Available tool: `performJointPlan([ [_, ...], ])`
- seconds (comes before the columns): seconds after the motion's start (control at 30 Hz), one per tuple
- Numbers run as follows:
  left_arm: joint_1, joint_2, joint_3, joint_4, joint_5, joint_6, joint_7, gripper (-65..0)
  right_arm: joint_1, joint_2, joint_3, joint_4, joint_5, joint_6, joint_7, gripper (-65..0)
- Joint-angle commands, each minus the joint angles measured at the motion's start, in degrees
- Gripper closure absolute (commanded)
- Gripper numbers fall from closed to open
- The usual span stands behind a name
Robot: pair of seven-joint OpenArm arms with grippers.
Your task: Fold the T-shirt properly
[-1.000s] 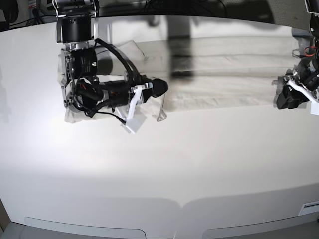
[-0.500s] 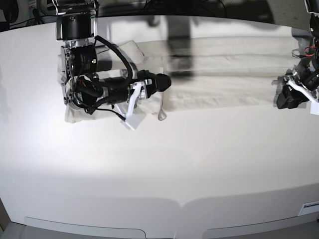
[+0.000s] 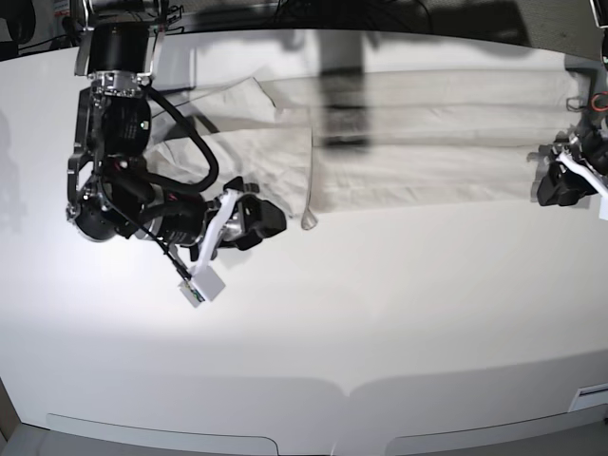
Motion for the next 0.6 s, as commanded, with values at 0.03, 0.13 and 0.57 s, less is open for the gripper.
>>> performJointPlan([
  [0.03, -0.6, -1.8, -0.5, 0.9, -0.9, -0.4, 0.3, -26.6, 0.7, 0.9, 0.2, 0.8, -2.2, 0.3, 1.3, -28.0],
  [0.13, 0.1, -2.6, -0.5, 0.9, -1.1, -0.2, 0.9, -26.6, 0.7, 3.1, 0.2, 0.8, -7.0, 0.2, 2.5, -28.0],
  [0.57, 7.1, -10.0, -0.8, 0.9, -1.0, 9.3, 1.5, -26.6, -2.0, 7.0, 5.2, 0.8, -5.4, -0.7, 2.6, -28.0],
])
